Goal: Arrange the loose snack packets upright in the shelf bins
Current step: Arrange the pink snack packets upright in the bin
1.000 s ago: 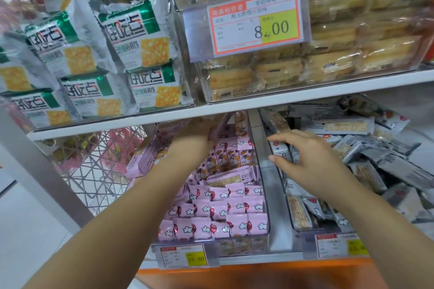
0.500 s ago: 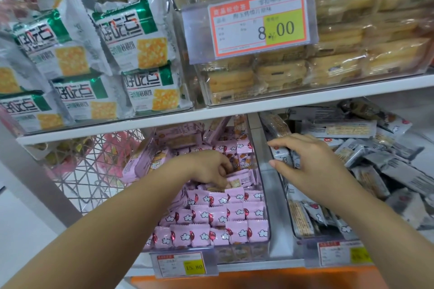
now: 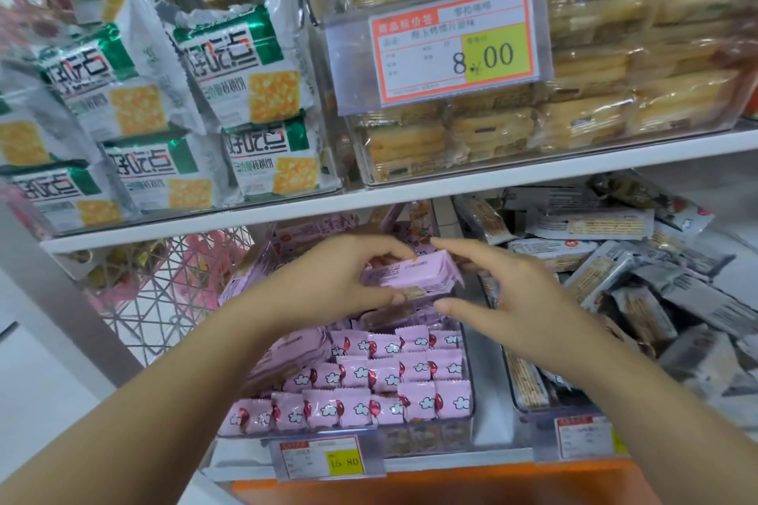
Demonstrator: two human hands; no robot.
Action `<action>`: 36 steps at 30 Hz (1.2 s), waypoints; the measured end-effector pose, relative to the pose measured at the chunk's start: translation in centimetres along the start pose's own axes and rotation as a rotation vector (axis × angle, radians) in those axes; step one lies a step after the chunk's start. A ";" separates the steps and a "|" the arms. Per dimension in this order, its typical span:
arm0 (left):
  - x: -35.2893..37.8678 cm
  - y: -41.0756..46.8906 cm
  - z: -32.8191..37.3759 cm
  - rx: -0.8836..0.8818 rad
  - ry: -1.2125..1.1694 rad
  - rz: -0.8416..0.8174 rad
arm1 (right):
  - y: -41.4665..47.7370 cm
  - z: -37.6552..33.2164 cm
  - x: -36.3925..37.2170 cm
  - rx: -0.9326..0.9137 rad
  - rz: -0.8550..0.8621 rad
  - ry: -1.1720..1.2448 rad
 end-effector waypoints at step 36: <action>3.1 6.0 -3.6 -0.232 -0.015 -0.414 | -1.0 1.1 -2.9 -0.009 0.380 0.416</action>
Point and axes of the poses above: each hand's wrist, its own y-axis towards the middle knuckle, its own x-axis out of the palm, z = x × y, the point moved 1 cm from there along y, towards the middle knuckle, and after that the axes turned 11 degrees about -z, right-handed, at the moved point
